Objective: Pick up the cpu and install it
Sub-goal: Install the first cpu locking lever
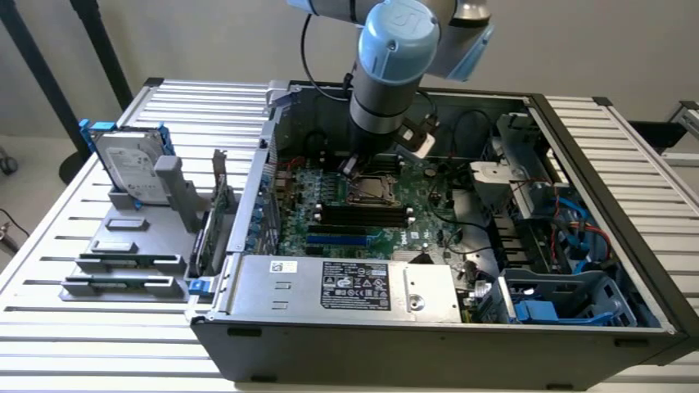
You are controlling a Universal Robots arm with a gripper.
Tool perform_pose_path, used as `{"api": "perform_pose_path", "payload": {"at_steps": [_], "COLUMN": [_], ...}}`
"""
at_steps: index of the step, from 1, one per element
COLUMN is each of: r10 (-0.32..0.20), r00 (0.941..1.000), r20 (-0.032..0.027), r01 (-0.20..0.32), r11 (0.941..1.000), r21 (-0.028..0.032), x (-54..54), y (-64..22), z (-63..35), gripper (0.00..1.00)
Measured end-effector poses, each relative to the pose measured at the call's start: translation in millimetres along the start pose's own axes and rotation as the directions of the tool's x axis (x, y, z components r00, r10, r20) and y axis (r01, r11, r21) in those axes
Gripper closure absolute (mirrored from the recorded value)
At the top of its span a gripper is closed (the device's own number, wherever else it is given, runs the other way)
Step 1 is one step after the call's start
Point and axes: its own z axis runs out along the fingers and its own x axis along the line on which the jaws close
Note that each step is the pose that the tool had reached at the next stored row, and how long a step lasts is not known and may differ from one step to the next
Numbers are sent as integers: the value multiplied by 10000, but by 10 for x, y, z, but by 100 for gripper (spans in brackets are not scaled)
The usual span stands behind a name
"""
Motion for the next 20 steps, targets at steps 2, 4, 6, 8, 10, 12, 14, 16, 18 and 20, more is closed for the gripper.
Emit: {"api": "perform_pose_path", "payload": {"at_steps": [2, 4, 6, 8, 10, 12, 14, 16, 18, 20], "r10": [14, 29, 38, 43, 43, 48, 54, 55, 54, 53], "r00": [10000, 10000, 10000, 10000, 10000, 10000, 10000, 10000, 10000, 10000], "r20": [1, 4, 0, 1, 0, 19, 29, 27, 27, 26], "r01": [-14, -29, -38, -43, -43, -48, -54, -55, -54, -54], "r11": [10000, 10000, 10000, 10000, 10000, 10000, 10000, 10000, 10000, 10000], "r21": [4, 6, 12, 12, 14, 15, 21, 22, 22, 22], "x": [-2, 2, 13, 26, 31, 30, 31, 33, 33, 27], "y": [-5, -11, -19, -26, -28, -29, -31, -38, -55, -83], "z": [1, 4, 10, 16, 21, 19, 15, -1, -28, -58], "gripper": [89, 89, 89, 89, 89, 89, 89, 89, 89, 89]}}
